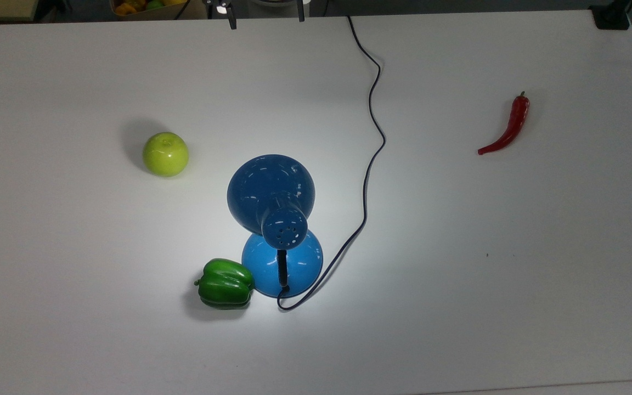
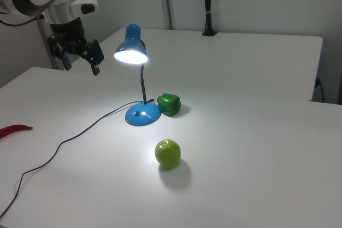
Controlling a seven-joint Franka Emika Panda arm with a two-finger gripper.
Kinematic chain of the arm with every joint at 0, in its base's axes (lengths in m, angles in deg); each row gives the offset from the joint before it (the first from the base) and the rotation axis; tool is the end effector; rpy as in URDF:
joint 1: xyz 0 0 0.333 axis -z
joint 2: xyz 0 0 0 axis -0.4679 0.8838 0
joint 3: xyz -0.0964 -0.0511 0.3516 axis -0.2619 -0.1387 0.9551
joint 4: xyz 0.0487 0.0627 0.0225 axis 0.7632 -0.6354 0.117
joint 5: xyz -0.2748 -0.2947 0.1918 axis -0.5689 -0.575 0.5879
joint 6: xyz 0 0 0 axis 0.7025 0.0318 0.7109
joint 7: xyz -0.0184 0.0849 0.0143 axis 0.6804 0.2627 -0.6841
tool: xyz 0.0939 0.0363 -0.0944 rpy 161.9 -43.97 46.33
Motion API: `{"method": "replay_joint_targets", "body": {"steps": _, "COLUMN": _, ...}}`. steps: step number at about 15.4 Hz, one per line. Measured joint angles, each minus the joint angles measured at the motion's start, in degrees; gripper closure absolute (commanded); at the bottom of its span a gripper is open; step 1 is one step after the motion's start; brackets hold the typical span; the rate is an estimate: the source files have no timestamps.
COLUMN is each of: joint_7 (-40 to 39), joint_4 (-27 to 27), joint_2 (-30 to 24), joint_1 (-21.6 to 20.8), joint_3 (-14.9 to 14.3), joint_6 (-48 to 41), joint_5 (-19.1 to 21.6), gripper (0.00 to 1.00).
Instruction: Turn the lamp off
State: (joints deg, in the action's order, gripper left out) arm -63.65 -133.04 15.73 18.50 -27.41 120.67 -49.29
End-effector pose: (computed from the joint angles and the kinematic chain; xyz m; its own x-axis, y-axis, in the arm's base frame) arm 0.6169 0.0644 0.6310 0.9798 0.1542 0.1272 0.1628 -0.9848 -0.0603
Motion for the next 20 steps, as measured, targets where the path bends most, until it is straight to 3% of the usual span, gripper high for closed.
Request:
{"method": "replay_joint_targets", "body": {"steps": 16, "joint_7": -0.77, "joint_4": -0.01, "joint_2": 0.21, "joint_1": -0.12, "joint_3": 0.04, "joint_6": 0.0, "joint_5": 0.0, "gripper": 0.01}}
{"method": "replay_joint_targets", "body": {"steps": 18, "joint_7": -0.8, "joint_4": -0.01, "joint_2": 0.29, "joint_1": -0.12, "joint_3": 0.04, "joint_6": 0.0, "joint_5": 0.0, "gripper": 0.16}}
{"method": "replay_joint_targets", "body": {"steps": 20, "joint_7": -0.86, "joint_4": -0.01, "joint_2": 0.36, "joint_1": -0.12, "joint_3": 0.04, "joint_6": 0.0, "joint_5": 0.0, "gripper": 0.39}}
